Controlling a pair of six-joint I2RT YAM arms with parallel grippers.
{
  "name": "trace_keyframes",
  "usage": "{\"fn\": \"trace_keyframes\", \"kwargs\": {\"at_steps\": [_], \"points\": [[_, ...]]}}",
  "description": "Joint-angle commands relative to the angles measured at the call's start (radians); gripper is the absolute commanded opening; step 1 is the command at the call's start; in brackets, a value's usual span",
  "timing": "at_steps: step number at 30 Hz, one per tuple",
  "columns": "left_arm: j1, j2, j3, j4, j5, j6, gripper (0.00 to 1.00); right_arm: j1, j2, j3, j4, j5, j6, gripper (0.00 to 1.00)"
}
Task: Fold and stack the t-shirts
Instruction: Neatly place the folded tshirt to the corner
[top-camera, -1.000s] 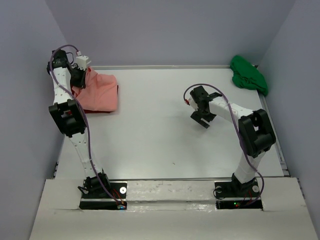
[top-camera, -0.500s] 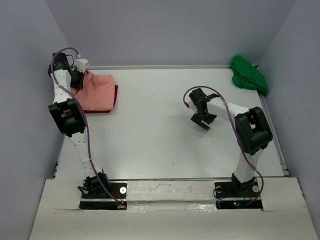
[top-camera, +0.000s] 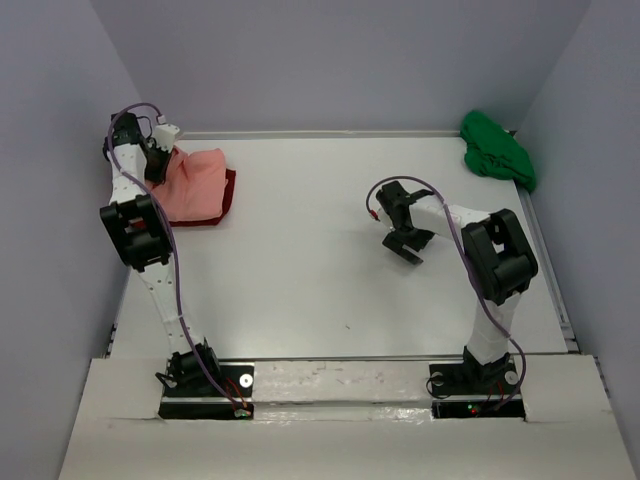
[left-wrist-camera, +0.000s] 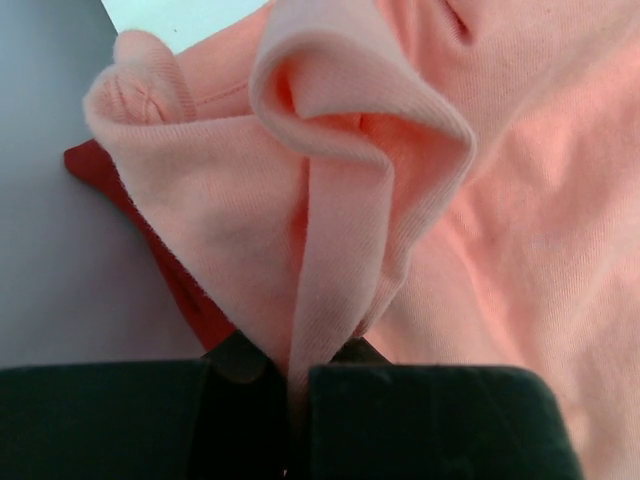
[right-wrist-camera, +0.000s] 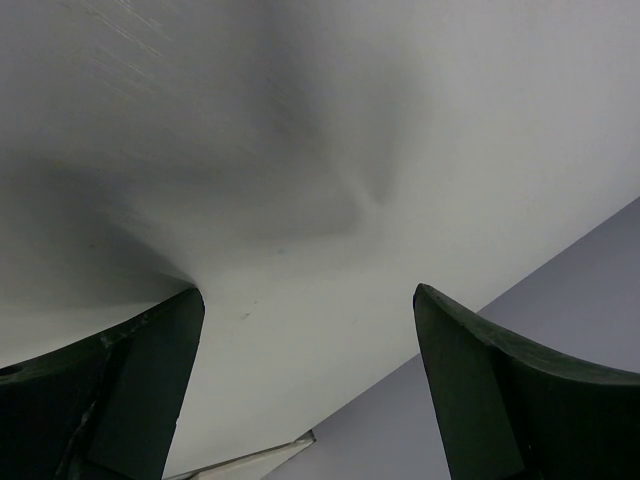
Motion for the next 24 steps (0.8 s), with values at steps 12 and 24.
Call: {"fn": "trace_keyframes", "kwargs": {"at_steps": [12, 24], "points": [[0.014, 0.005, -0.018, 0.131, -0.076, 0.026, 0.0, 0.01, 0.027, 0.048, -0.05, 0.021, 0.02, 0.91], [0.013, 0.018, -0.053, 0.188, -0.116, 0.019, 0.0, 0.01, 0.047, 0.055, -0.061, 0.019, 0.023, 0.91]]}}
